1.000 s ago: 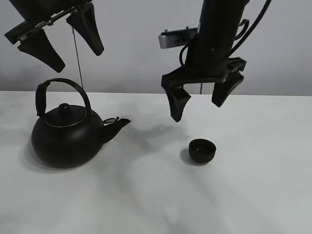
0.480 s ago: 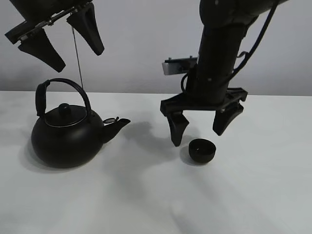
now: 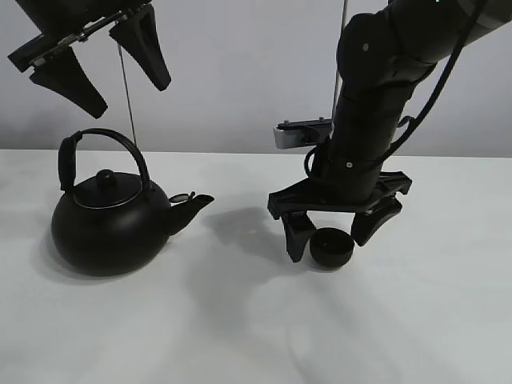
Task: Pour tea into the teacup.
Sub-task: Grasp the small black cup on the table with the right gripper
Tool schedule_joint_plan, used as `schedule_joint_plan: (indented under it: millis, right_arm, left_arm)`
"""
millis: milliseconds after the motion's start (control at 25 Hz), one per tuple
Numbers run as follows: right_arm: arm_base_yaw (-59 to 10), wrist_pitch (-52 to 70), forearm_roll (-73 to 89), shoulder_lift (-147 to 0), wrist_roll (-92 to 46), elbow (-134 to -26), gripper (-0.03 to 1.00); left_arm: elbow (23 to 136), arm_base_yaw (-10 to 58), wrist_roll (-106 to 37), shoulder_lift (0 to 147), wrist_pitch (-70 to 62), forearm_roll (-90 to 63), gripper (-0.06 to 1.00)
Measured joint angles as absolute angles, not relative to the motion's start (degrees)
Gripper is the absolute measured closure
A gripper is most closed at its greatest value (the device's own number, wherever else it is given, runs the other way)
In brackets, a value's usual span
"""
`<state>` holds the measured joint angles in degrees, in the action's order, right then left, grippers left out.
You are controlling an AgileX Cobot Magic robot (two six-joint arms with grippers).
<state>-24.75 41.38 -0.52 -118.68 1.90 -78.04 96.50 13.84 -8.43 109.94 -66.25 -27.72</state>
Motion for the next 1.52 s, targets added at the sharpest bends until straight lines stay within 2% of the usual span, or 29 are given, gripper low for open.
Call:
schedule_joint_plan:
  millis: [160, 640, 840, 1520]
  right_arm:
    - [-24.8, 39.8, -0.8, -118.7, 3.2, -77.9, 0.46]
    - [-24.8, 41.1, -2.1, -118.7, 4.5, -77.1, 0.48]
    - [-24.8, 41.0, -2.2, -118.7, 5.4, -76.6, 0.56]
    - [-26.1, 40.6, -0.4, -115.2, 6.2, -76.6, 0.56]
  left_arm:
    - [96.5, 13.8, -8.4, 109.9, -66.2, -27.7, 0.33]
    - [96.5, 13.8, -8.4, 109.9, -66.2, -27.7, 0.33]
    - [96.5, 13.8, -8.4, 109.9, -66.2, -27.7, 0.33]
    - [96.5, 13.8, -8.4, 109.9, -66.2, -27.7, 0.33]
